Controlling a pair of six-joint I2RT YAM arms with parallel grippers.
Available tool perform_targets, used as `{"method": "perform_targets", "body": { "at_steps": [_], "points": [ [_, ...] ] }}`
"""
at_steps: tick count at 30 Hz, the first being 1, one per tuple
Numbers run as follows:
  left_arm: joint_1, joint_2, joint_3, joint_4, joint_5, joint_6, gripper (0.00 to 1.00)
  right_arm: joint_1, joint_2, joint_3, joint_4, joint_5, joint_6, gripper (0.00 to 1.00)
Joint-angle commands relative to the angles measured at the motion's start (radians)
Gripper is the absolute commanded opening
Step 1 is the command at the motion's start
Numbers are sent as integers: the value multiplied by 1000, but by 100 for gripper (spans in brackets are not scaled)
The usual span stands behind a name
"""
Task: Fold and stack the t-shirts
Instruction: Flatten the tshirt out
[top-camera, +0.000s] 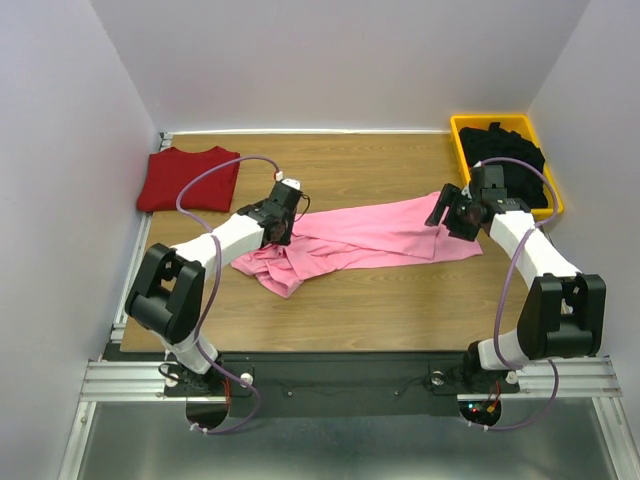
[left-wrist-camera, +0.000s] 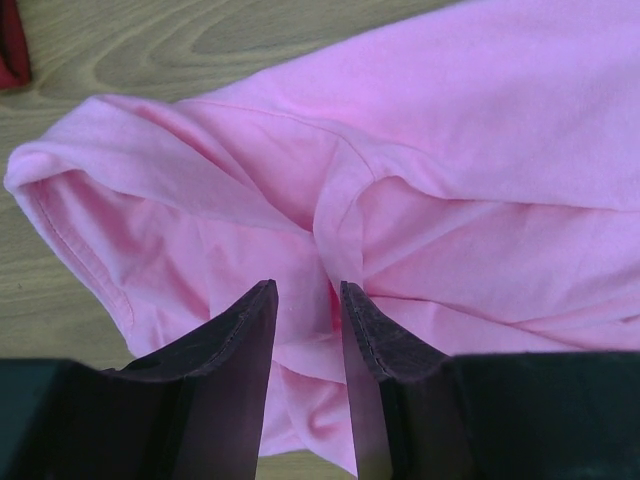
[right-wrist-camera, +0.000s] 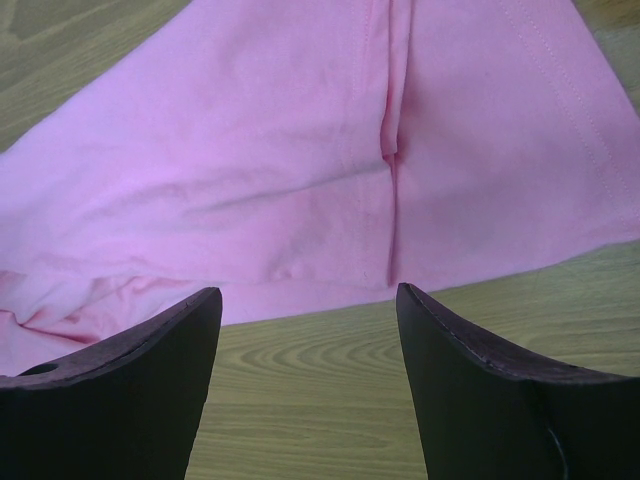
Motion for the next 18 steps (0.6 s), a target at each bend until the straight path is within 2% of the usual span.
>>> {"method": "perform_targets", "body": {
  "at_steps": [1,7,18],
  "points": [
    [-15,9,23,-37,-12,19,43,-5,-12,3,40,-4,9,76],
    [-16,-2,17,-47,-67,-16,42,-4,-15,0,38,-5,12,76],
    [-15,8,2,-43,-54,-13,41,-5,-15,2,40,-10,14,76]
  ]
}}
